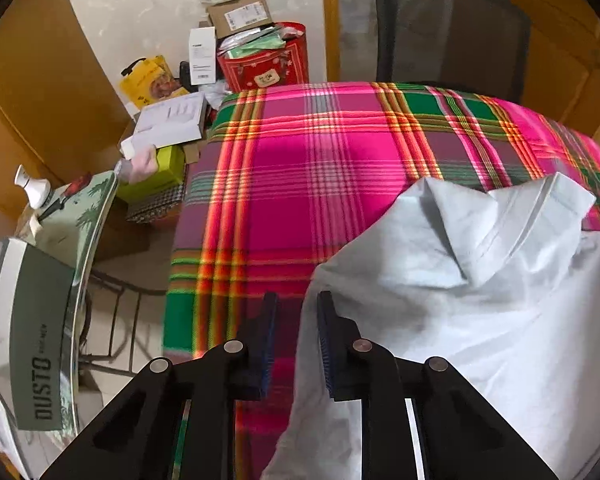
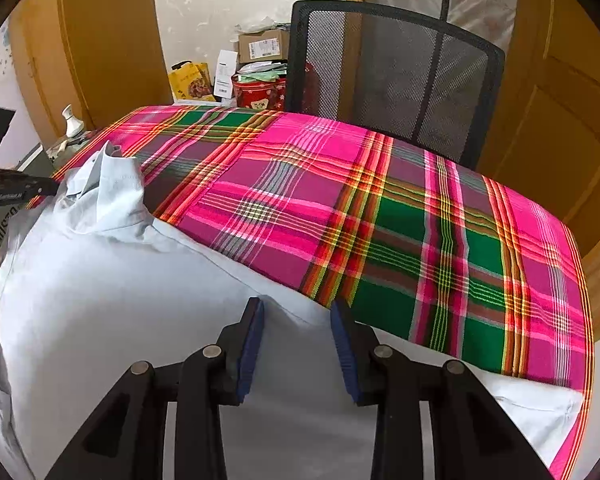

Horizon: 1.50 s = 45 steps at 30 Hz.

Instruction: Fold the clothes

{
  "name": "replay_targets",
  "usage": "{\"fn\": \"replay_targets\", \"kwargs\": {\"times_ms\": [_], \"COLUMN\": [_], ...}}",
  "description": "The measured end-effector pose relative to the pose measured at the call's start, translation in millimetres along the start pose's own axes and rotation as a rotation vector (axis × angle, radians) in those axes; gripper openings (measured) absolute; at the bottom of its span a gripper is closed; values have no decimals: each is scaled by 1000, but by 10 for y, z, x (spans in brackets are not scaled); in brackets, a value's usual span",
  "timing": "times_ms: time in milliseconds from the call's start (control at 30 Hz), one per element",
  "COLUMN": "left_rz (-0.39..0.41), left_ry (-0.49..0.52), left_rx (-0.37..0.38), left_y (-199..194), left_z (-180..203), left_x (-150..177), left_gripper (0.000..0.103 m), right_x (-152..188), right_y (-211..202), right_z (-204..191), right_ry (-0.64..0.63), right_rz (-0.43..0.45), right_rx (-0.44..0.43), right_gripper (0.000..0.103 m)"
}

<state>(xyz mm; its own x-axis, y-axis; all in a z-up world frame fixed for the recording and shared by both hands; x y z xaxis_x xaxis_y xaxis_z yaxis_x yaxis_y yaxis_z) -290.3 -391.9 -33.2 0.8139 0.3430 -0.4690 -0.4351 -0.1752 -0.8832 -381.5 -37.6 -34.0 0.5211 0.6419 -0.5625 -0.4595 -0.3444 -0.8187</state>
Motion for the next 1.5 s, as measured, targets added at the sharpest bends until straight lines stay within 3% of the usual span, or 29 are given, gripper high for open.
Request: {"fn": "replay_targets", "kwargs": {"times_ms": [133,233,500,733,1000,1167,1233,1267,1333,1500], "left_rz": [78,110,67,85,100,119,118,114,134,169], "left_ry": [4,17,111,116,37,91,88,85,86,39], "left_rx": [15,22,28,93,189,196,172,161,147,100], "left_y": [-272,-454,-447,-438,-584,-494,-429,-392,-386,-429], "left_z": [-265,-442,-515,-354,-461,-206,-177,-166,-160,-357], "left_x": [111,260,742,770,809,761,746,733,724,687], "left_gripper": [31,33,33,33,34,33,27,15,9,5], "right_x": [-20,-21,-25,-31,-34,-28,-33,-39,-48,-45], "right_y": [17,17,26,20,21,10,16,20,27,31], "right_z": [-6,-11,-16,-8,-22,-27,-28,-30,-30,-23], "right_ry": [12,20,38,42,44,50,52,51,51,58], "right_rz": [-2,-3,-6,-11,-13,-15,-15,-15,-14,-10], "right_rx": [3,7,16,24,31,39,40,41,42,43], "right_gripper": [36,36,36,36,36,36,36,36,36,36]}}
Point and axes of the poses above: each gripper's, at about its wrist camera, not at the fingertips, and y roughly the way its jaws point, z to its right, x to its underside, the point moved 5 cm from there along y, roughly the way its jaws point, and after that the axes turned 11 degrees about -y, right-handed, at the moved point
